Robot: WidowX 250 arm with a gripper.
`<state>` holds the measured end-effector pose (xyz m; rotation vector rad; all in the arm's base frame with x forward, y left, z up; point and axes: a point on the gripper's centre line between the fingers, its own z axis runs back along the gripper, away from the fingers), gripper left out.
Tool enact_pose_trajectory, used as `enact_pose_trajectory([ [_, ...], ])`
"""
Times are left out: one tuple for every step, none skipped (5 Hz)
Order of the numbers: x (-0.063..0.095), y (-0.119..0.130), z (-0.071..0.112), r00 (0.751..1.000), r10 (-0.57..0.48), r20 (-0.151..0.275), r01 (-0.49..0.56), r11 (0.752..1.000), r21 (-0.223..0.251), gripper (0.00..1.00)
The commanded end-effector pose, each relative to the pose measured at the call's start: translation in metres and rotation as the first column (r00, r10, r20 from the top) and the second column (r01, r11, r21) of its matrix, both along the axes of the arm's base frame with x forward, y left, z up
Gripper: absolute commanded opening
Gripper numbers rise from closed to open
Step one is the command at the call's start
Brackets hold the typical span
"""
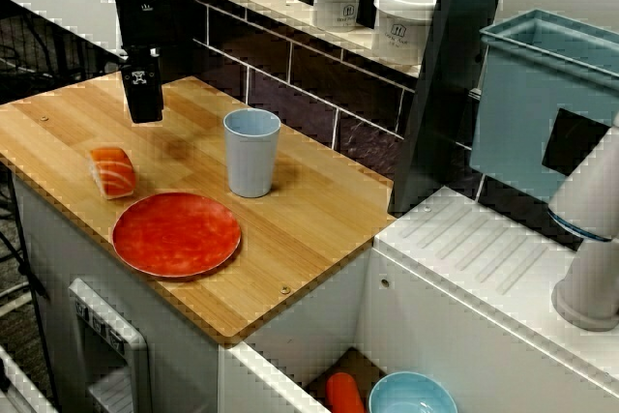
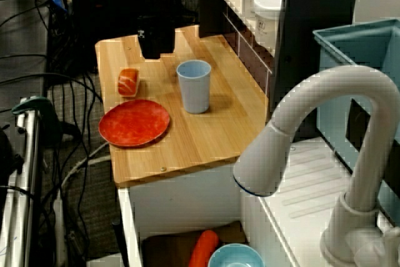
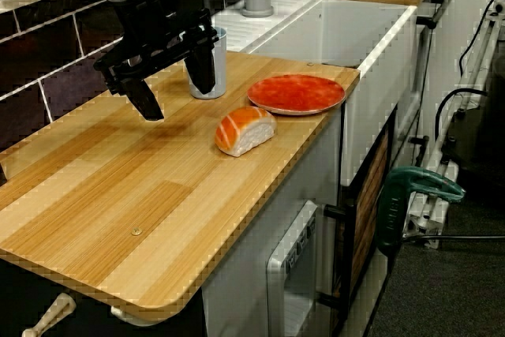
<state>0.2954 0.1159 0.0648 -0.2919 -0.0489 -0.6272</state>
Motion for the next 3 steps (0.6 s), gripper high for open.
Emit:
enact_pose_trajectory([
  [0.003,0.003,0.014,0.999,0.000,0.039,-0.001,1.000,0.017,1.00],
  [-0.003,0.003,0.017,0.997,-0.048,0.053,0.048,0.999,0.004,1.00],
  [-0.013,-0.002,0.028,0.986,-0.129,0.108,0.129,0.992,0.003,1.00],
])
